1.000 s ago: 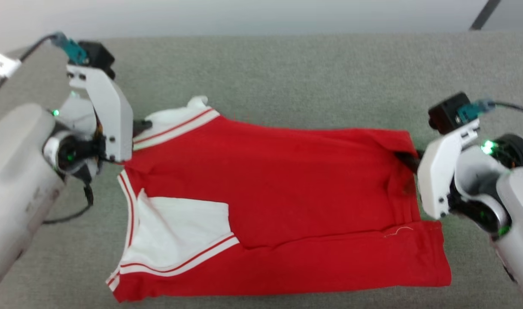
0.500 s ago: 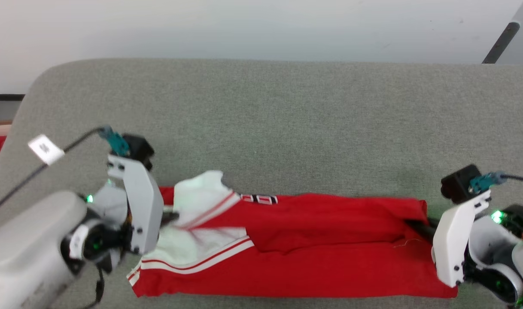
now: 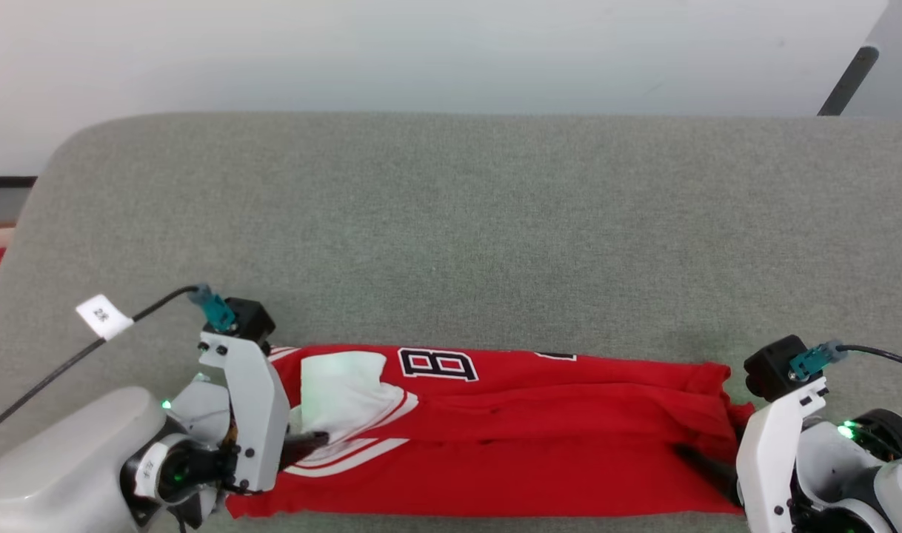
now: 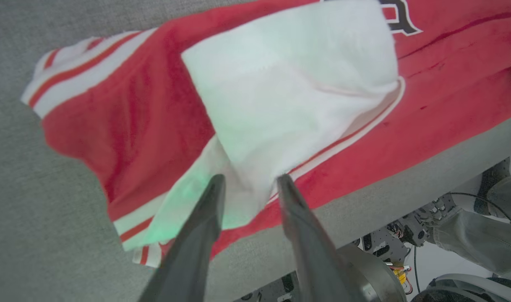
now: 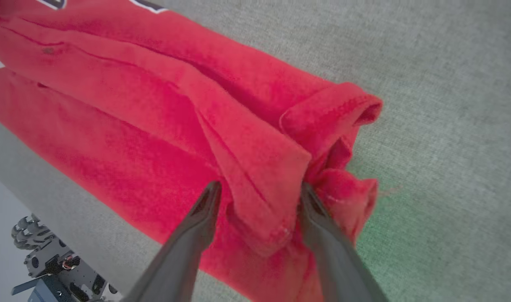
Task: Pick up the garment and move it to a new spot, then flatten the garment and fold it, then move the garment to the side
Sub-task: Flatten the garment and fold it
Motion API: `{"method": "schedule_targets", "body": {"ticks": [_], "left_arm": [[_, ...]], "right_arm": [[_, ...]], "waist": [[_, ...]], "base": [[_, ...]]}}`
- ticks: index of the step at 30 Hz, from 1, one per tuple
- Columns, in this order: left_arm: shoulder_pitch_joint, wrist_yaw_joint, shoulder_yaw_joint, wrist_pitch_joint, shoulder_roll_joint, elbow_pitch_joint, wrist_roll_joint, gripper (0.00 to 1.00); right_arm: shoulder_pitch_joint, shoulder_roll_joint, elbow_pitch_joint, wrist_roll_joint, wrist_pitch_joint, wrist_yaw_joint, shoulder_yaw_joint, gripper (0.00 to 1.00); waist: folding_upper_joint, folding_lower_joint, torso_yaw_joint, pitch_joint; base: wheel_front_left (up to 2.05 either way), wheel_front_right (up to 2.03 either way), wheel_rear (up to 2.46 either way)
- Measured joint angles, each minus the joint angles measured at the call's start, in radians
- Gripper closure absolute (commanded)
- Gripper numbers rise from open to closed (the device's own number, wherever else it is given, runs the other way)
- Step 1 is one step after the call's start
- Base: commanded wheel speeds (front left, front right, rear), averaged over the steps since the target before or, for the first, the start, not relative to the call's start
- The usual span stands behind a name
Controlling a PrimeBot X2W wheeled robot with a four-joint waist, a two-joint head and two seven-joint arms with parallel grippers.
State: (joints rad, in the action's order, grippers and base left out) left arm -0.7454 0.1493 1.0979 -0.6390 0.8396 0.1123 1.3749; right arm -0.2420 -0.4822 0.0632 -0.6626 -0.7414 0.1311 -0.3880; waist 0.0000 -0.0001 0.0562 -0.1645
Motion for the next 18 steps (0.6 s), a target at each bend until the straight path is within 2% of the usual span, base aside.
{"method": "schedule_targets", "body": {"ticks": [10,14,18], "left_arm": [[0.016,0.018,-0.038,0.042,0.046,-0.050,0.016,0.00],[0.037,0.027,-0.055,0.116,0.073,-0.089,-0.005,0.00],[0.076,0.026,-0.087,0.241,0.091,-0.111,-0.027,0.00]], "right_arm": [[0.069,0.027,-0.086,-0.022,-0.041,0.000,0.098,0.00],[0.105,0.043,-0.120,-0.002,-0.006,0.000,0.149,0.00],[0.136,0.075,-0.158,0.016,0.065,0.000,0.186,0.00]], "waist": [[0.0000,0.0001,0.004,0.077],[0.0000,0.0000,0.008,0.117],[0.0000,0.0001,0.012,0.153]], "base": [[0.00,0.00,0.00],[0.00,0.00,0.00],[0.00,0.00,0.00]]}}
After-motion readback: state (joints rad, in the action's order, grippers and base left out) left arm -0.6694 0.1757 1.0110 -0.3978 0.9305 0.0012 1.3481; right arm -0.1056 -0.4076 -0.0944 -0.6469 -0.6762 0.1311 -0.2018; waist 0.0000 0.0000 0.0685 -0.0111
